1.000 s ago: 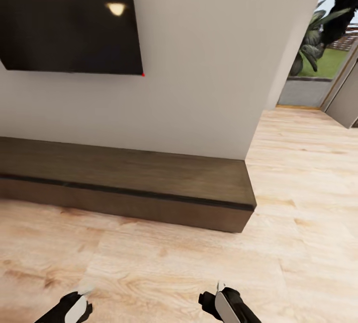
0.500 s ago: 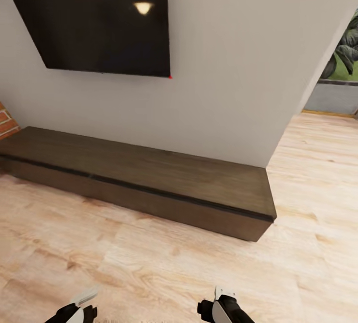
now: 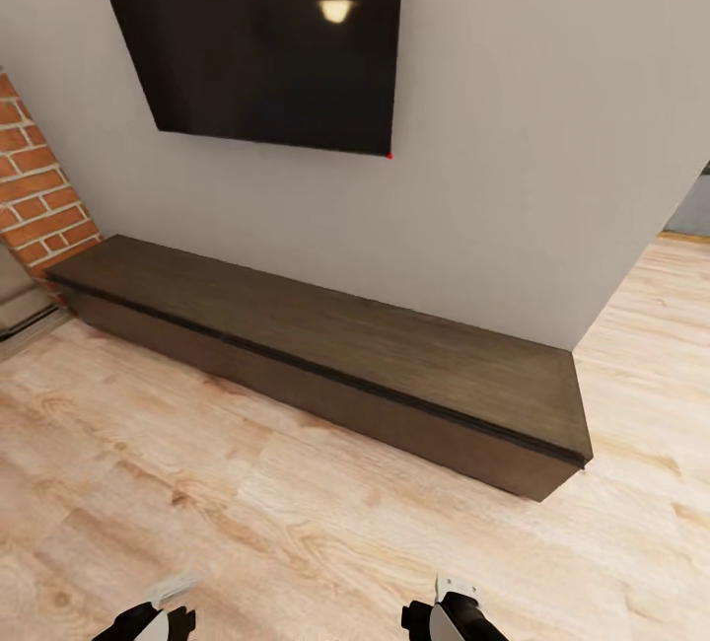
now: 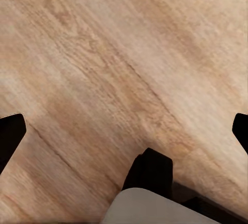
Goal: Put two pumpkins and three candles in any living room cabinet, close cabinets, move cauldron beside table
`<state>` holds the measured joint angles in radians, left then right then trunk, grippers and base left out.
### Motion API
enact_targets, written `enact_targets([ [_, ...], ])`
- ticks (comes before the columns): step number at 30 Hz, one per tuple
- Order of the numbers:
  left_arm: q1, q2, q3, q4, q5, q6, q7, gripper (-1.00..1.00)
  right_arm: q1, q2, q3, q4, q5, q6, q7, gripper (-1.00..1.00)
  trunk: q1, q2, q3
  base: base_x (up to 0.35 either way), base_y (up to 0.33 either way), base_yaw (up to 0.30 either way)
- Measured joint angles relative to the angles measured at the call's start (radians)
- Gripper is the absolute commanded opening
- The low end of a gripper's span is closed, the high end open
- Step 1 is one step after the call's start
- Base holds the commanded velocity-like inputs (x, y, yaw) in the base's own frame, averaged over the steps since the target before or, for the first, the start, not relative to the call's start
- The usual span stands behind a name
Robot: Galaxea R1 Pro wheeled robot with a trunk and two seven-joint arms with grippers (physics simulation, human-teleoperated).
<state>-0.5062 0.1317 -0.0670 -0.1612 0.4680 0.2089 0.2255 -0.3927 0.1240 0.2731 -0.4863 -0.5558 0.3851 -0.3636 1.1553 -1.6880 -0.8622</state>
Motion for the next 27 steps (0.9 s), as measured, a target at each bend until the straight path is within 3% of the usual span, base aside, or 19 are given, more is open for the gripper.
enact_targets([
  [4,0.001,-0.004,0.002,0.0,0.0,-0.006,0.001,1.0,0.0,0.002,0.017,0.0,0.0,0.001,0.0,1.0,0.0,0.0,-0.003,0.0,0.0,0.258],
  [7,0.004,-0.008,0.002,0.001,0.0,-0.02,0.001,1.0,0.0,0.003,0.077,0.0,-0.002,0.001,0.0,1.0,0.0,0.0,-0.006,0.0,0.0,0.258],
  [10,0.004,-0.009,0.002,0.001,0.0,-0.024,0.001,1.0,0.0,0.005,0.1,0.0,-0.002,0.001,0.0,1.0,0.0,0.0,-0.008,0.0,0.0,0.258],
  [27,0.005,-0.009,0.003,0.001,0.0,-0.026,-0.001,1.0,0.0,0.006,0.109,0.0,-0.003,0.001,0.0,1.0,0.0,0.0,-0.021,0.033,0.052,0.258],
])
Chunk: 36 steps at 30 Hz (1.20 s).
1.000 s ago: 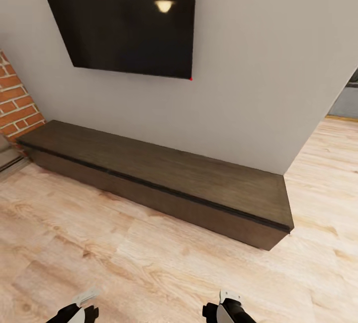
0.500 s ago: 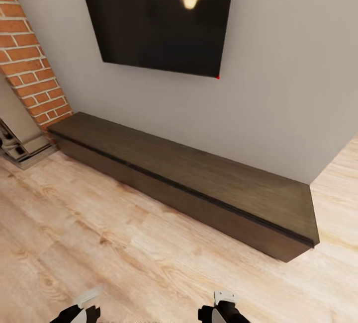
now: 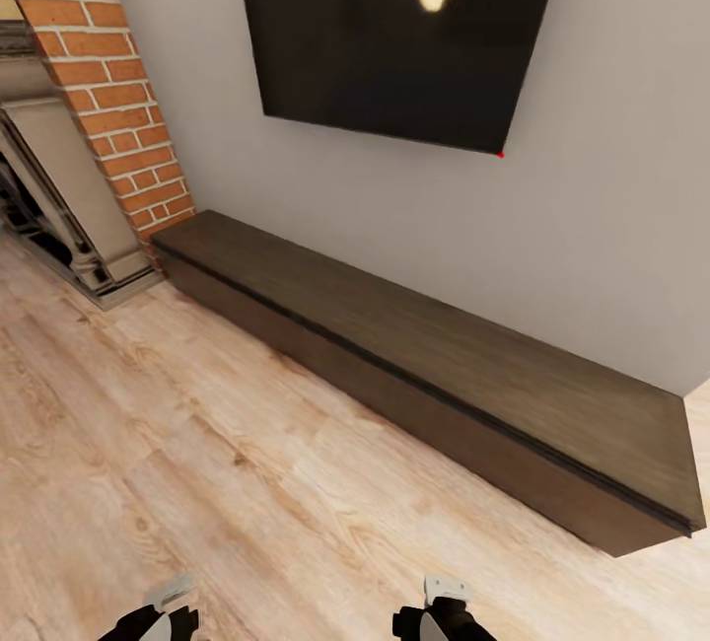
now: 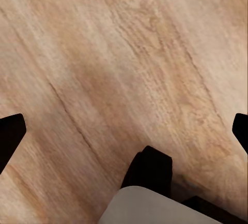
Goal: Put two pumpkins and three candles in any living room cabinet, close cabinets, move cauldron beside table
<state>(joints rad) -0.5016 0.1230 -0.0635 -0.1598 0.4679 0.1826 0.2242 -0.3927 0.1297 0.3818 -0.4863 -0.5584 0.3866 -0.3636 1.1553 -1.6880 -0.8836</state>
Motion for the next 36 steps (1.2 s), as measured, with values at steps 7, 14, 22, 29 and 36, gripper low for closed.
enact_targets([
  [7,0.0,0.001,0.0,0.0,0.0,0.0,0.0,1.0,0.0,0.001,0.0,0.0,0.001,0.0,0.0,1.0,0.0,0.0,-0.006,0.122,0.018,0.258],
  [14,0.0,0.002,-0.001,0.0,0.0,0.0,0.0,1.0,0.0,0.002,0.0,0.0,0.001,-0.001,0.0,1.0,0.0,0.0,-0.011,0.109,0.001,0.258],
  [22,0.0,0.003,0.0,0.0,0.0,0.0,0.0,1.0,0.0,0.001,0.001,0.0,0.002,-0.002,0.0,1.0,0.0,0.0,-0.017,0.111,0.007,0.264],
  [29,0.001,0.004,0.0,0.0,0.0,0.0,0.0,1.0,0.0,0.005,0.0,0.0,0.001,0.0,-0.001,1.0,0.0,0.0,-0.023,0.136,0.06,0.266],
  [36,0.001,0.005,-0.001,0.0,0.0,0.0,0.0,1.0,0.0,0.01,-0.001,0.0,0.0,0.002,-0.003,1.0,0.0,0.0,-0.028,0.141,0.008,0.268],
])
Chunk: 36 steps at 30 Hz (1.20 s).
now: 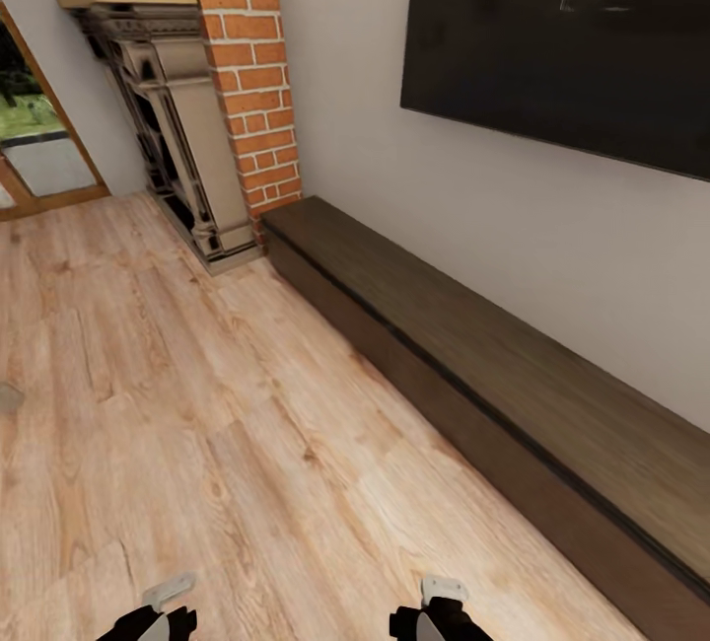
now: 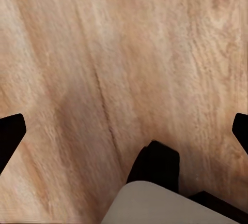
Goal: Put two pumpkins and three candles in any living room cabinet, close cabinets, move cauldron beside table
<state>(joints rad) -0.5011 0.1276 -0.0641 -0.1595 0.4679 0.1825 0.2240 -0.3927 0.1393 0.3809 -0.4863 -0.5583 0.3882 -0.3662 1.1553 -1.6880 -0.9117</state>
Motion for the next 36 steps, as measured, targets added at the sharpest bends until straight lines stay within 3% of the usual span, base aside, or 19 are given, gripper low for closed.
enact_targets([
  [11,0.0,-0.001,0.0,0.0,0.0,0.0,-0.001,1.0,0.0,0.002,0.0,0.0,0.0,0.0,-0.004,1.0,0.0,0.0,-0.002,0.115,0.0,0.286],
  [36,0.001,-0.005,0.0,0.0,0.0,0.0,-0.002,1.0,0.0,0.003,0.0,0.001,0.0,-0.001,-0.008,1.0,0.0,0.0,0.009,0.004,0.0,0.283],
])
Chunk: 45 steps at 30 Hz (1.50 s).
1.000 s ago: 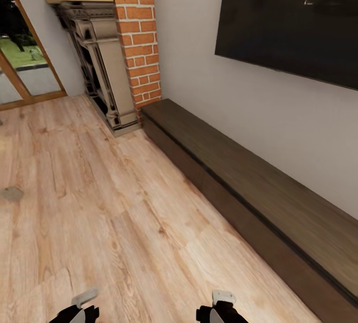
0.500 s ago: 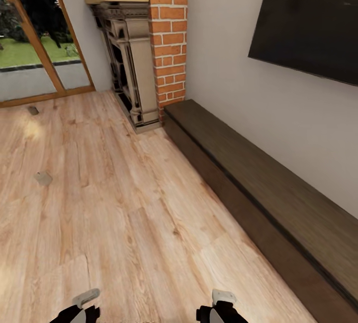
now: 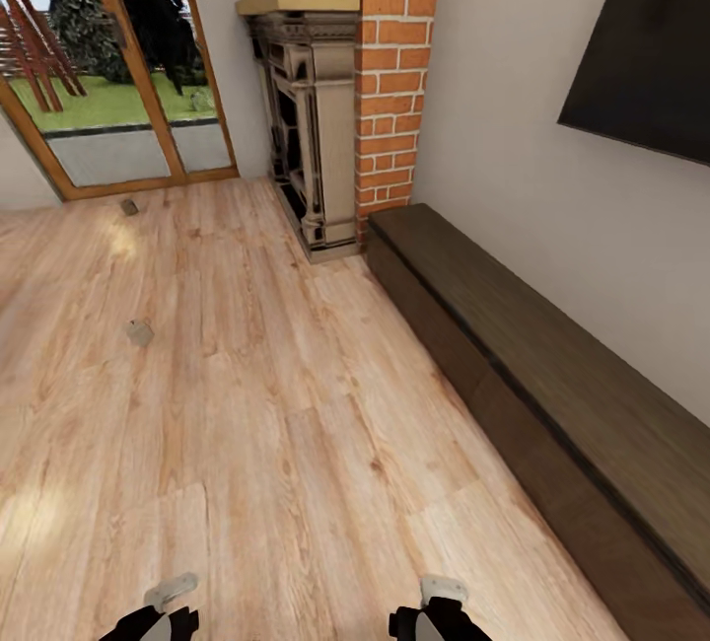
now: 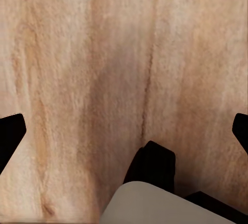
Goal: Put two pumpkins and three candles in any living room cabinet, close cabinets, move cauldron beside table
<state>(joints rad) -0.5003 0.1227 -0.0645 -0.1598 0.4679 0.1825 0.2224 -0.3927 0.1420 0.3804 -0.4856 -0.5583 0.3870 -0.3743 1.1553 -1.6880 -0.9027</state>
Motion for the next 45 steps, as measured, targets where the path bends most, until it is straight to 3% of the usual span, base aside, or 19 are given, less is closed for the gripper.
enact_targets([
  [45,0.0,-0.003,0.0,-0.001,0.0,0.003,0.002,1.0,0.0,-0.001,0.014,-0.001,0.0,-0.026,0.008,1.0,0.0,0.0,0.045,0.0,0.0,0.252],
])
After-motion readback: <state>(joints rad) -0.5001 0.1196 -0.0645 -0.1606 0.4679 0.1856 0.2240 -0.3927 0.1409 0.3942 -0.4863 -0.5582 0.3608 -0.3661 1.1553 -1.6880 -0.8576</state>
